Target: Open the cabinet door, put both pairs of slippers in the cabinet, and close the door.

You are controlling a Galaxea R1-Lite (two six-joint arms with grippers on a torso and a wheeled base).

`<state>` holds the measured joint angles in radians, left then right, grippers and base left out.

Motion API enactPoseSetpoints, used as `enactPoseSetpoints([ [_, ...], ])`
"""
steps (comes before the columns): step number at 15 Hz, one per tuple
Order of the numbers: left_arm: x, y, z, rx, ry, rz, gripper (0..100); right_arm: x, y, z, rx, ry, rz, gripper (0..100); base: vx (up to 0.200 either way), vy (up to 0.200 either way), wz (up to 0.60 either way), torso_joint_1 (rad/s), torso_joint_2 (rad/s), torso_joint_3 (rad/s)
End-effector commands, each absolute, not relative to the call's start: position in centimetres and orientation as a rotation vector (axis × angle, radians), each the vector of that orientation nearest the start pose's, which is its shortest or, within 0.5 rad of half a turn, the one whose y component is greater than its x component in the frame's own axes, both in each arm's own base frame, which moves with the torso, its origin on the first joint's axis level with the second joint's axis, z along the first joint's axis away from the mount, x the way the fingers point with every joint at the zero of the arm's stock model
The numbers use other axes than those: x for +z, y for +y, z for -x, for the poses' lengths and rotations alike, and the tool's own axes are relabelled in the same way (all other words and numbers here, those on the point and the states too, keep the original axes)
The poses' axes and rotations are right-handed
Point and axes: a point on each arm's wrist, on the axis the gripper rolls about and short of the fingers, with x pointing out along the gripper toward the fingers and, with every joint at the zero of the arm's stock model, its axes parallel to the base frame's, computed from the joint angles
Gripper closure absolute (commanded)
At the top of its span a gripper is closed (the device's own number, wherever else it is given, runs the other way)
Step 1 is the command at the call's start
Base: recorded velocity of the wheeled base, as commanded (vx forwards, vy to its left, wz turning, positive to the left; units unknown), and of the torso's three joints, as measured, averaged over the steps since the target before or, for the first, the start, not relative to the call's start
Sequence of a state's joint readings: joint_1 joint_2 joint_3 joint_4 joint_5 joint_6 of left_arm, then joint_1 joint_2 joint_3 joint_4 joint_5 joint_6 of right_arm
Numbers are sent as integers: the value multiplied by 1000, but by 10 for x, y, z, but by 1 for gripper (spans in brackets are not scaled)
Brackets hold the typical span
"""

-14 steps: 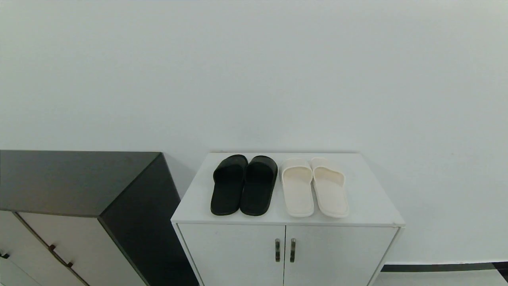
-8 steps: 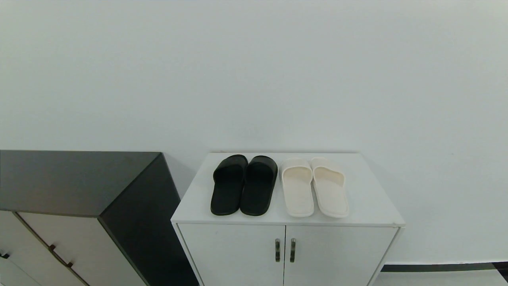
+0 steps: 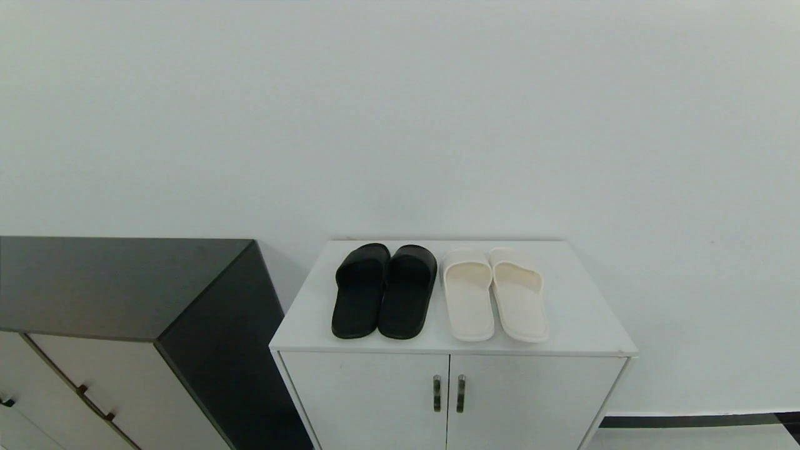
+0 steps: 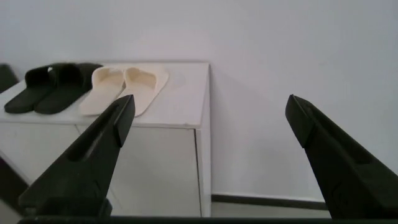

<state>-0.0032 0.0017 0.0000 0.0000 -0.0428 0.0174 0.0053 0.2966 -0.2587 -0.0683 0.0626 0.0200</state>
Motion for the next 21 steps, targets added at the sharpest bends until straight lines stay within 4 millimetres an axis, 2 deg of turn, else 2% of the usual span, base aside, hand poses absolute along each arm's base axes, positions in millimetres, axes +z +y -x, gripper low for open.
enactPoseSetpoints([
  [1, 76, -1, 23, -48, 1, -18, 100, 179, 10, -77, 190, 175, -48, 0, 0, 0, 0, 0, 0, 0],
  [3, 76, -1, 23, -48, 1, -21, 100, 181, 27, -112, 237, 215, -45, 0, 0, 0, 0, 0, 0, 0],
  [4, 76, -1, 23, -48, 1, -21, 100, 181, 43, -124, 266, 241, -27, 0, 0, 0, 0, 0, 0, 0],
  [7, 76, -1, 23, -48, 1, -21, 100, 190, 93, -144, 306, 244, -77, 0, 0, 0, 0, 0, 0, 0],
  [8, 76, -1, 23, -48, 1, -21, 100, 192, 100, -148, 315, 251, -92, 0, 0, 0, 0, 0, 0, 0],
  [10, 76, -1, 23, -48, 1, -21, 100, 192, 127, -175, 320, 299, -141, 0, 0, 0, 0, 0, 0, 0],
  [13, 76, -1, 23, -48, 1, -21, 100, 176, 152, -202, 278, 357, -109, 0, 0, 0, 0, 0, 0, 0],
  [15, 76, -1, 23, -49, 1, -25, 100, 162, 175, -224, 204, 365, -77, 0, 0, 0, 0, 0, 0, 0],
  [16, 76, -1, 23, -49, 1, -25, 100, 159, 180, -229, 191, 361, -76, 0, 0, 0, 0, 0, 0, 0],
  [18, 76, -1, 23, -49, 1, -25, 100, 139, 204, -252, 160, 333, -69, 0, 0, 0, 0, 0, 0, 0],
  [21, 76, -1, 23, -49, 1, -23, 100, 118, 223, -272, 141, 339, -42, 0, 0, 0, 0, 0, 0, 0],
])
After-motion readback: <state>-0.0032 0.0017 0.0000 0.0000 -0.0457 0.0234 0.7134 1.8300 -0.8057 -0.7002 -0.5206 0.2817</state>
